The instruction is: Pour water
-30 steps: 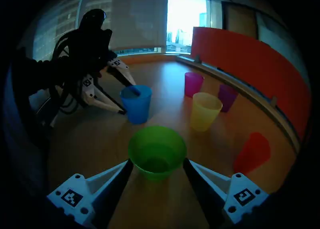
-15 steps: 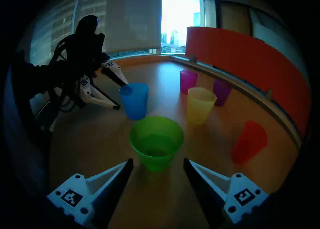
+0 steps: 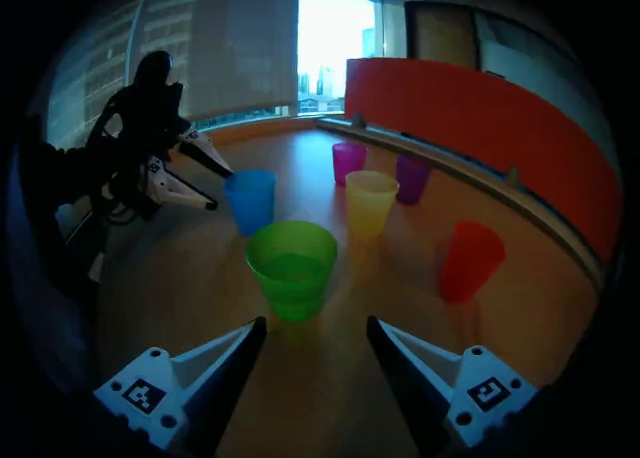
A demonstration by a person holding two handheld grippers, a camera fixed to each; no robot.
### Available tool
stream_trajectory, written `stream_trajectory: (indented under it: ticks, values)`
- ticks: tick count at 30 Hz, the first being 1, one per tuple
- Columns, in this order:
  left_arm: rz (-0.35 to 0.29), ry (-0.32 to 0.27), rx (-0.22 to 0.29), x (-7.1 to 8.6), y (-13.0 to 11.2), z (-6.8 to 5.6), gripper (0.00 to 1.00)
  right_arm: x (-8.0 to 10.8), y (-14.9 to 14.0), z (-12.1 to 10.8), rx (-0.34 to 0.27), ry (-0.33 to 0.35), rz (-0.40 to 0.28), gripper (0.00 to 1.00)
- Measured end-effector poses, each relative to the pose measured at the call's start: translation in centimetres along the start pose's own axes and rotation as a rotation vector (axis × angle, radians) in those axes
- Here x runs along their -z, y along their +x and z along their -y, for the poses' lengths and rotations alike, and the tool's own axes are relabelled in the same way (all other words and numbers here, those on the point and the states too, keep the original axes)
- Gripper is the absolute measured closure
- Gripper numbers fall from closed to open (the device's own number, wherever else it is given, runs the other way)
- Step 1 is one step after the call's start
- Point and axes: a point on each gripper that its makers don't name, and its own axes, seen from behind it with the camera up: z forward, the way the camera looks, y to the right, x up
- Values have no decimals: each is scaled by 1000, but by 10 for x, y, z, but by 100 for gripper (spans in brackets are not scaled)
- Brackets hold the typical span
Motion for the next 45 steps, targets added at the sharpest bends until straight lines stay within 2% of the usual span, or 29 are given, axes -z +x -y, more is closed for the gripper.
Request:
stream_trajectory:
  ticks: [15,26,36,45]
  values:
    - [-52,118,90,26,-7,30,12,35,-2,-24,-100,-150,-75,3]
    - [-87,201,139,37,-13,50,12,55,-1,-38,-111,-263,-124,3]
    - [-146,288,166,51,-4,75,12,75,13,-74,-125,-424,-224,3]
    - [-209,331,218,56,4,92,12,86,27,-98,-162,-523,-314,3]
